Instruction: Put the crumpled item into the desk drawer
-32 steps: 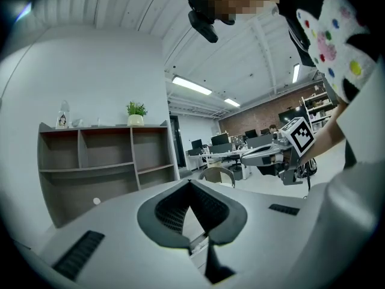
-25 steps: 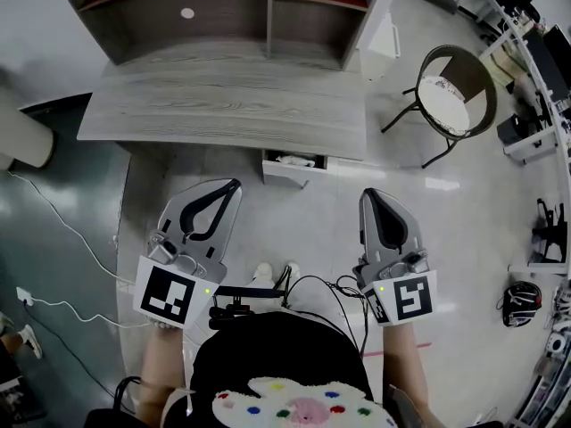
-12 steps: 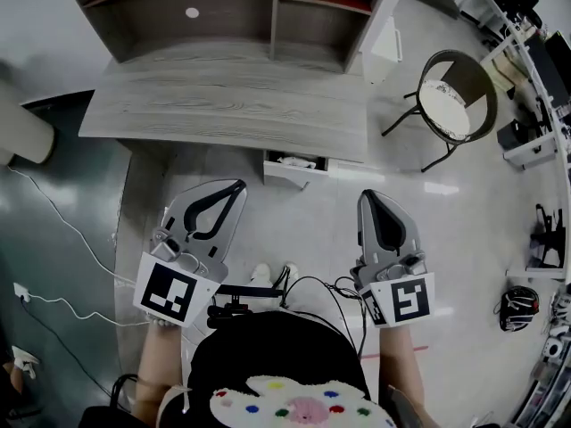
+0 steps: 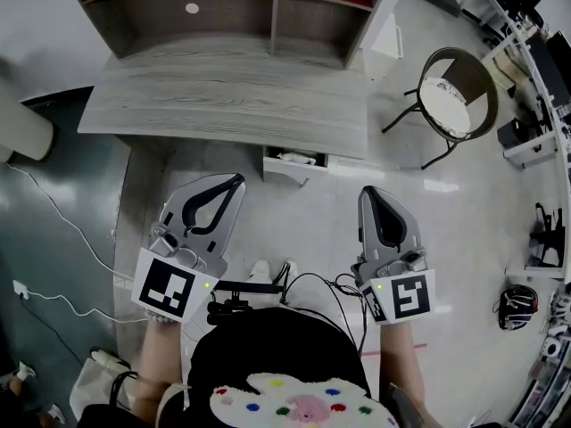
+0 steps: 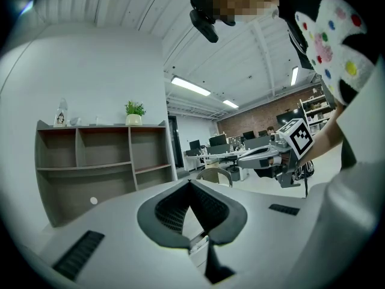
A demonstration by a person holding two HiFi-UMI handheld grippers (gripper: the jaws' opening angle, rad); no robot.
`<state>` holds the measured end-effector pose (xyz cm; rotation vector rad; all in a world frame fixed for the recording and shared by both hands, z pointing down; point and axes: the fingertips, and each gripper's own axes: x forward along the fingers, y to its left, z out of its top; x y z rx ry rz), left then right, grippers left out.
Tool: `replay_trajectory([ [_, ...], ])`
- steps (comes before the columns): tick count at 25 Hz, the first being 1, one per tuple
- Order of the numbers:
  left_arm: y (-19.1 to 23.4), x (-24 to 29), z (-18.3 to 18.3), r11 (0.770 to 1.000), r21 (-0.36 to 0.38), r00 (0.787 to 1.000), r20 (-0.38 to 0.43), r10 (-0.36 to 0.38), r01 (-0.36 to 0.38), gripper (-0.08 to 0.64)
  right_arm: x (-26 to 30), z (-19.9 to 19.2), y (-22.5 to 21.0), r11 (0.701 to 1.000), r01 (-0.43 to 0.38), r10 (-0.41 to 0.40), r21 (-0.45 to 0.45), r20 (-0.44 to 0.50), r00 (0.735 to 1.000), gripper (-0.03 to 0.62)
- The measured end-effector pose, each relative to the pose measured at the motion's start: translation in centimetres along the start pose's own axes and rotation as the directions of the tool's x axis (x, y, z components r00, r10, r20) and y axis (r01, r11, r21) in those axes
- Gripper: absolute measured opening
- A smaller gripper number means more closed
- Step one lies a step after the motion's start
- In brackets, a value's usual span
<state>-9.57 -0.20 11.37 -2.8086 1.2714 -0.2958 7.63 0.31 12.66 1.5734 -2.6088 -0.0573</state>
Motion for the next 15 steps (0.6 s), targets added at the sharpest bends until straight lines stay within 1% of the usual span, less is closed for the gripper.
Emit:
replay_trajectory([
  [15,0.03,0.45,-0.19,1.0,-0.004,1.0,0.002,0.004,-0.004,0.006,0.18,-0.35,-0.19,1.0,-0.011,0.011,-0.003,-0.002,1.0,0.009],
])
